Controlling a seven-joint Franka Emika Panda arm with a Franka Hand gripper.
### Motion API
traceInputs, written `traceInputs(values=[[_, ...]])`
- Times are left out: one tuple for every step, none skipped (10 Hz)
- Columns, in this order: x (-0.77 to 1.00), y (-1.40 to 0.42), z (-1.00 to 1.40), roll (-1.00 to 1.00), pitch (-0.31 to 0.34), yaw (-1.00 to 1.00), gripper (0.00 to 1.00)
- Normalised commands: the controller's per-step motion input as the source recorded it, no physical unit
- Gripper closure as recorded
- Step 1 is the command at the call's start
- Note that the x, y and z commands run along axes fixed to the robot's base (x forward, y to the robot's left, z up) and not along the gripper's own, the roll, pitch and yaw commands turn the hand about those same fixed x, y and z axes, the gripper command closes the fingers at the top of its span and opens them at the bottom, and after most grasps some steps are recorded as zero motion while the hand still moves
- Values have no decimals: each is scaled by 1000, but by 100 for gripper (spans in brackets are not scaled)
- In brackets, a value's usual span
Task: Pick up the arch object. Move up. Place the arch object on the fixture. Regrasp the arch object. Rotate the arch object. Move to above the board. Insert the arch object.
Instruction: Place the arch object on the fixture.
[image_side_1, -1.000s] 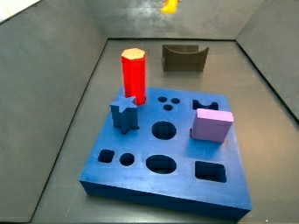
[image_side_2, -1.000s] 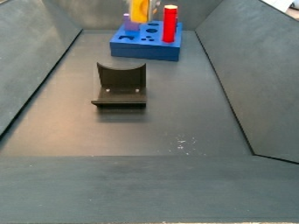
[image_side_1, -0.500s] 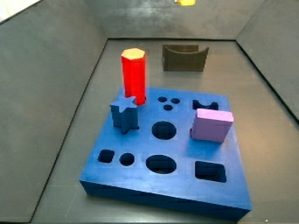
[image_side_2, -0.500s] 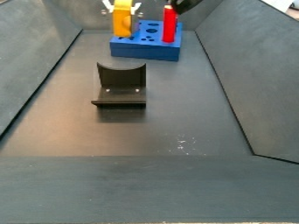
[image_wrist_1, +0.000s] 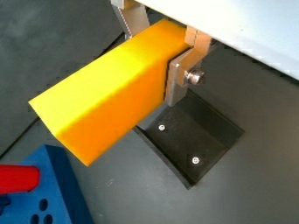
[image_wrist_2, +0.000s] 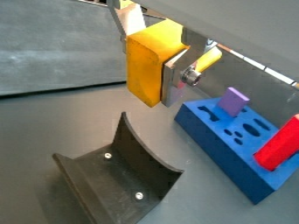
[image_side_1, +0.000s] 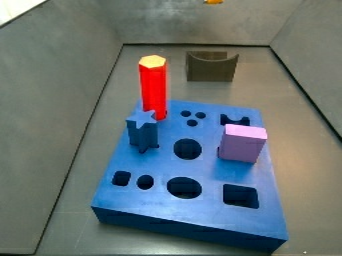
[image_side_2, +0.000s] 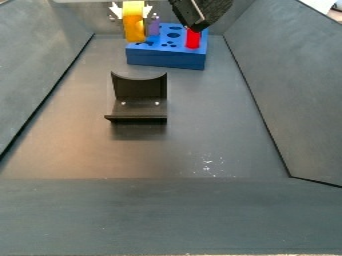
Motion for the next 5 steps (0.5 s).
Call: traceInputs(values=[[119,74,-1000,-1000,68,-146,100],[126,86,-1000,-1000,46,-152,100],[133,88,-1000,-1000,59,-153,100],[140,88,-1000,-1000,68,-153,100],[153,98,-1000,-1000,72,-165,100]])
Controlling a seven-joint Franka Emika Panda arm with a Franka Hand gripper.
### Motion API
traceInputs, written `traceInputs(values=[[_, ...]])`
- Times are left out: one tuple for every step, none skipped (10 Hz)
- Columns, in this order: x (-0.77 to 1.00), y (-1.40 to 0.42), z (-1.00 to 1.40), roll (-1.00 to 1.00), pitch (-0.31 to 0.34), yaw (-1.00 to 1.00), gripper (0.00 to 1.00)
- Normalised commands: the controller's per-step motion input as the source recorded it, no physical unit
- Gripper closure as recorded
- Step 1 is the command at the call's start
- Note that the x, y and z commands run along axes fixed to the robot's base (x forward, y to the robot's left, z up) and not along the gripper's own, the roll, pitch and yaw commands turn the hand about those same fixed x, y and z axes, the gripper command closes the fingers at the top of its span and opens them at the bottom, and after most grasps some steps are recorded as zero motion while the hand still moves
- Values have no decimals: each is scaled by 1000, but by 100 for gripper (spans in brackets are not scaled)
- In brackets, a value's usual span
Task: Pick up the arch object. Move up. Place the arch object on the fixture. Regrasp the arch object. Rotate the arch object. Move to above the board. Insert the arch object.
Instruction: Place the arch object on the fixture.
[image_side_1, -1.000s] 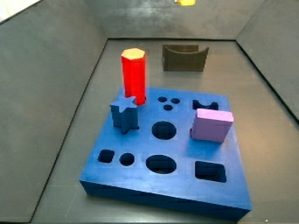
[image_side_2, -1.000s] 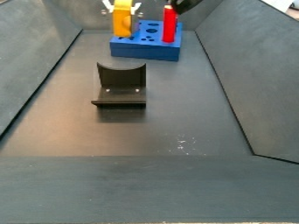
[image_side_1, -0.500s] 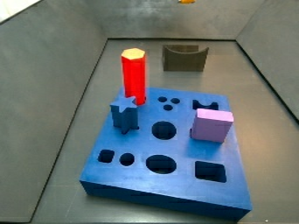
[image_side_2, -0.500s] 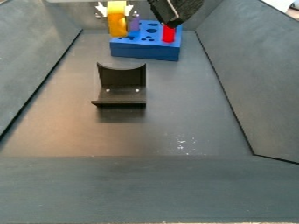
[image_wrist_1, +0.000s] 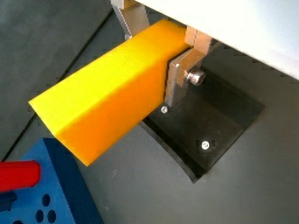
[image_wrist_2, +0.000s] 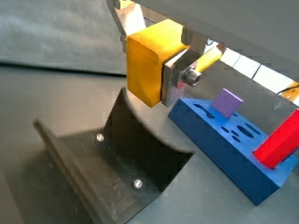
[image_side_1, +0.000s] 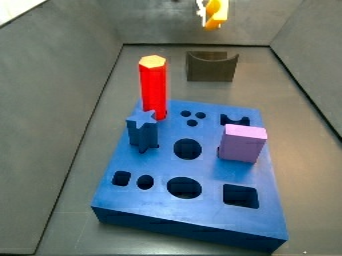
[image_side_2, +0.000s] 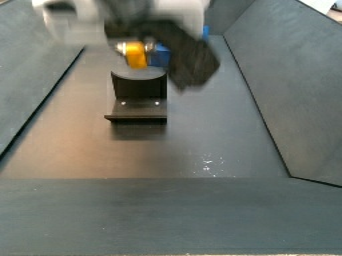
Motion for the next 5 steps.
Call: traceInputs(values=[[163,106,-1000,-964,62,-174,100],[177,115,-1000,-743,43,-158,100],[190,125,-1000,-578,28,-146,100],[168,110,-813,-361,21,-127,100],[147,89,-675,-279,17,-115,100]])
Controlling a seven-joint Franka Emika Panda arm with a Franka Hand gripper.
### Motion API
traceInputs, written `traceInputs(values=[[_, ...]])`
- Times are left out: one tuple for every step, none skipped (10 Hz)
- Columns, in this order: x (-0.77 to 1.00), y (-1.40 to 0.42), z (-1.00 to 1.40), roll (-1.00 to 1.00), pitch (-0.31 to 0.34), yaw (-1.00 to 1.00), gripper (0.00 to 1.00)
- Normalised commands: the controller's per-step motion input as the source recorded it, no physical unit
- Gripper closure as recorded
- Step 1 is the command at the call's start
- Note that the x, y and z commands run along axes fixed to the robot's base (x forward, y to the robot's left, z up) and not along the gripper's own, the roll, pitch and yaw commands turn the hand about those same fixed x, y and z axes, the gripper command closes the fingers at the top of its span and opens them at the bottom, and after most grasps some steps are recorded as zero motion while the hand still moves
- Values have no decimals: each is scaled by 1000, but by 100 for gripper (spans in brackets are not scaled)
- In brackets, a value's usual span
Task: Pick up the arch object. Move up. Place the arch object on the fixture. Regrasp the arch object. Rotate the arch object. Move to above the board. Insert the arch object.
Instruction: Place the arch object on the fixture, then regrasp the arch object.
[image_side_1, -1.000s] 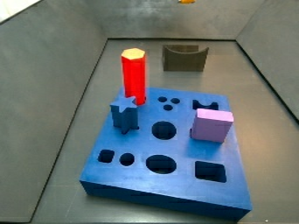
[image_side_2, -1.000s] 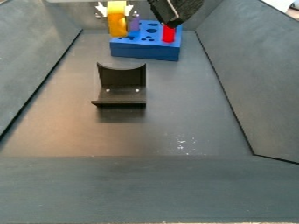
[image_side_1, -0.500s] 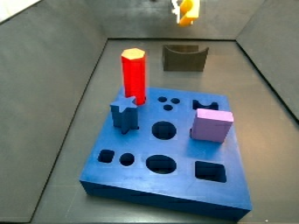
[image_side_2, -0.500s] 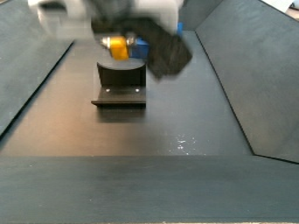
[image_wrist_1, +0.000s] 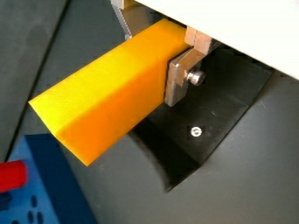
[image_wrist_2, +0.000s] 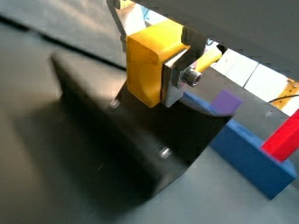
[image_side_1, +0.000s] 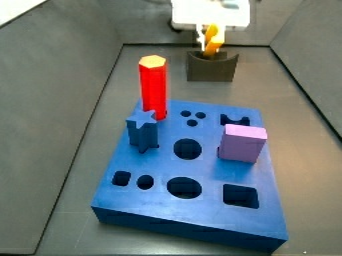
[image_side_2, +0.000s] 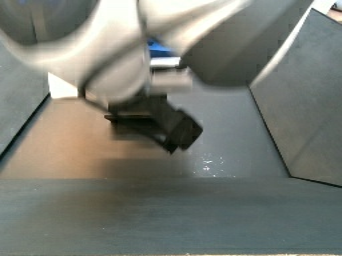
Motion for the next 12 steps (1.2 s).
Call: traceInputs(values=[[103,58,-394,-201,-3,-100,100],[89,55,-190,-173,-19,-91,100],[0,0,0,0,0,0,0],[0,0,1000,-50,39,63,0],[-4,2,1000,-47,40,62,0],[-18,7,1000,-34,44,51,0],[-28,5,1000,-16,46,34,0],[-32,4,1000,-9,49,27,0],[-37,6,892,5,54,14,0],[-34,6,706,15,57,7,0],[-27,5,456,24,63,-4,0],[-25,3,328,28,66,-7,0]])
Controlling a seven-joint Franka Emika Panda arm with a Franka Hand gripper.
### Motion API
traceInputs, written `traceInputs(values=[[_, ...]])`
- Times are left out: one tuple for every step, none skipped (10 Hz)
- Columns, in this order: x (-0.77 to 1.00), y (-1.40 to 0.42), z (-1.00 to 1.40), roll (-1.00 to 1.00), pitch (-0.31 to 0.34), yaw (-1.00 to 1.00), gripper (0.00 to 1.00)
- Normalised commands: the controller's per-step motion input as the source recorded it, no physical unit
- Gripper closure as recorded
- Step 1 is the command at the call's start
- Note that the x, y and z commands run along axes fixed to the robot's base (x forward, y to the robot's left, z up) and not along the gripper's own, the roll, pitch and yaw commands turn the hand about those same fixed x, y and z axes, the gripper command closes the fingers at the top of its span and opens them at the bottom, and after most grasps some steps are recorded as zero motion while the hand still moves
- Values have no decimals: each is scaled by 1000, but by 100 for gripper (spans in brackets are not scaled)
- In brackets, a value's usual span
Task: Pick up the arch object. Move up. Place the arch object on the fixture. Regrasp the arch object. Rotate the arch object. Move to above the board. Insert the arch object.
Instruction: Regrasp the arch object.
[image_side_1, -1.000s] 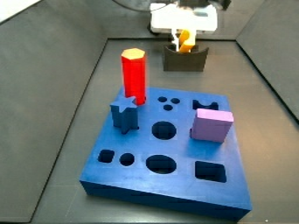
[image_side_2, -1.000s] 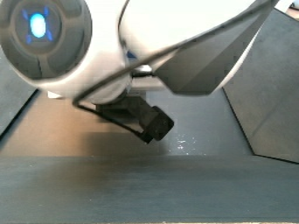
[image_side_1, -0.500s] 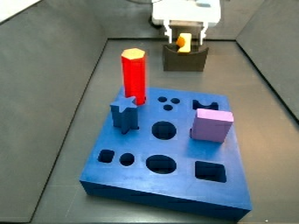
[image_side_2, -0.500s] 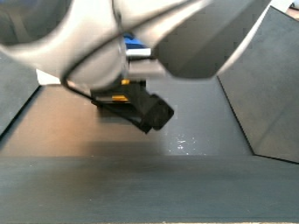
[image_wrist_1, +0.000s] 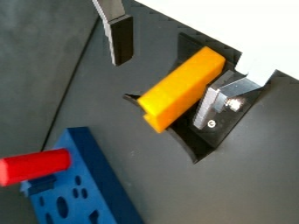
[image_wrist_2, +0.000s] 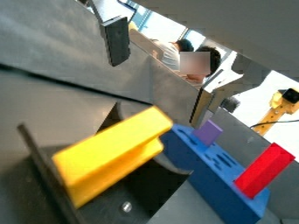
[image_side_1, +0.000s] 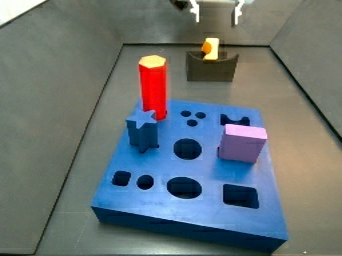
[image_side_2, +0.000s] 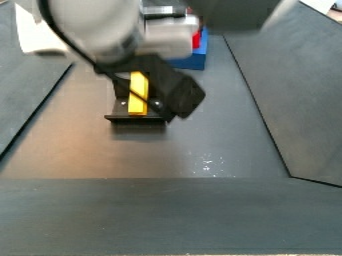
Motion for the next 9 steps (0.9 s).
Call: traceInputs(values=[[-100,-1000,904,1000,53,6,0],[-95,-1000,868,1000,53,5,0],[-119,-1000,847,1000,39,5,0],[-135,-1000,810,1000,34,4,0],[-100,-820,539,1000,27,4,0],[-76,-705,388,1000,26,4,0],[-33,-454,102,1000,24,4,0],[-11,-256,38,1000,23,4,0],[-18,-34,49,1000,23,5,0]])
